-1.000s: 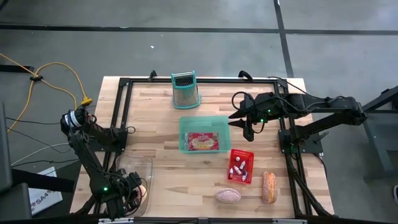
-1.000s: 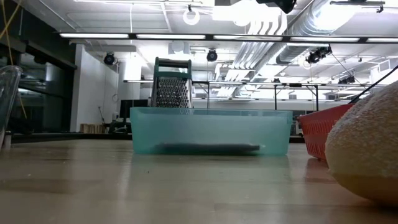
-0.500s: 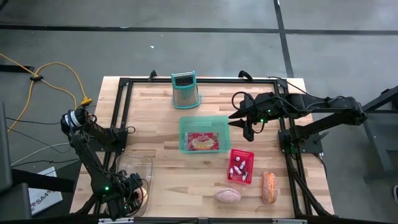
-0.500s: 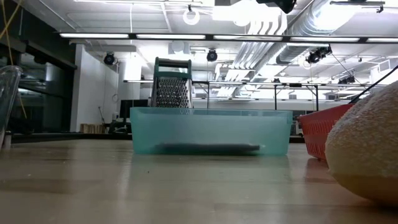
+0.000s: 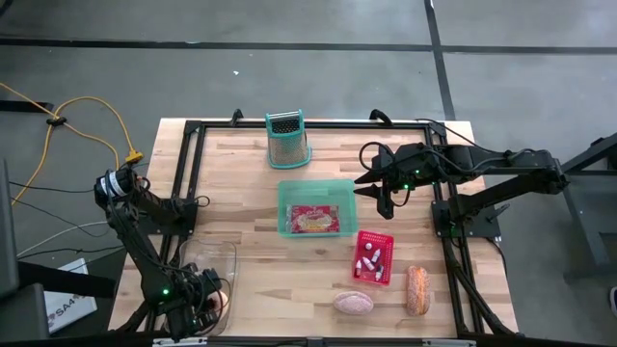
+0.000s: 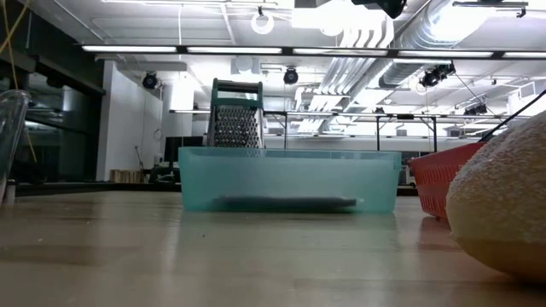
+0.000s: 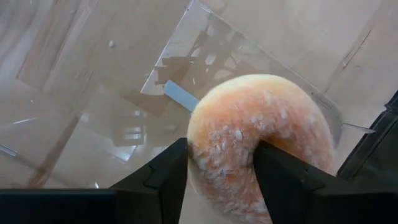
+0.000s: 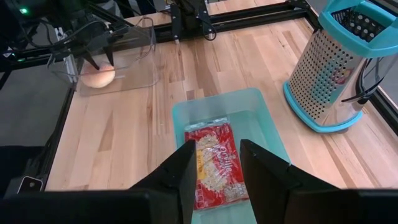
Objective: Pick & Place Food Item
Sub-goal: Put the doughnut into the transparent bin, then put the left bread into the transparent bin
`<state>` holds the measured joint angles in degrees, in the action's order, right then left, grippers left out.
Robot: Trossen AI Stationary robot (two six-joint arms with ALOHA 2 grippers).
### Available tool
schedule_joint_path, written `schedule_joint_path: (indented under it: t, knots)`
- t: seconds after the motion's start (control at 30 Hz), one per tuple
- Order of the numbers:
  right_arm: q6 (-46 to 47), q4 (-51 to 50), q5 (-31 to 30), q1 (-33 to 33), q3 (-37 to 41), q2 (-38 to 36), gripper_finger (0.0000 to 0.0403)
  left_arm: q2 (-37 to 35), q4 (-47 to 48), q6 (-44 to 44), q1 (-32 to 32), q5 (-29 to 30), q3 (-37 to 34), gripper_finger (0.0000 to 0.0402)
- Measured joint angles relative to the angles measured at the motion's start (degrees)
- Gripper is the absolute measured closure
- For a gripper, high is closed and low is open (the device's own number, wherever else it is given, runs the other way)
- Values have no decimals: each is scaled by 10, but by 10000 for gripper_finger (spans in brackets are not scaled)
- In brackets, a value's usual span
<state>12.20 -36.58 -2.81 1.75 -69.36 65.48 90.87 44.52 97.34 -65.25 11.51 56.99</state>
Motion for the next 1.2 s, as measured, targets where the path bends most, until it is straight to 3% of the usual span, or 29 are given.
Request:
schedule_joint_path:
  t: [0.23, 0.53, 0.93, 1.2]
  knots:
    - [0, 0, 0, 0, 0, 0, 291, 0, 0, 0, 0, 6, 0, 205]
    - [0, 0, 0, 0, 0, 0, 291, -3, 0, 2, 0, 6, 0, 204]
    - [0, 0, 0, 0, 0, 0, 291, -73, 7, -15, 0, 6, 0, 204]
    - [0, 0, 0, 0, 0, 0, 291, -78, 15, -15, 0, 6, 0, 204]
